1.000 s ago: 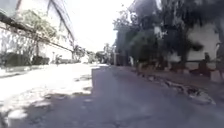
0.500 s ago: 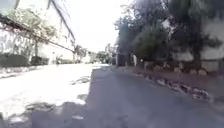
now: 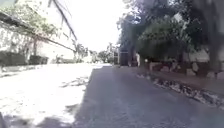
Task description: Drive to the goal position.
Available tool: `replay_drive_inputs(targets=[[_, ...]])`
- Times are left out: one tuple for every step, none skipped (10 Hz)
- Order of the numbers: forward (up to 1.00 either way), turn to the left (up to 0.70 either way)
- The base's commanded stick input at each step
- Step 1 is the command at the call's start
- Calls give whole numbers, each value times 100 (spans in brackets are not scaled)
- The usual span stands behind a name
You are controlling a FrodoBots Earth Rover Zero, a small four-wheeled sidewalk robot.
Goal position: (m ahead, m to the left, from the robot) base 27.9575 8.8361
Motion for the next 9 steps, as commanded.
replay_drive_inputs(targets=[[100, 0], [100, 0], [100, 0], [100, 0], [100, 0], [100, 0], [100, 0], [100, 0], [100, 0]])
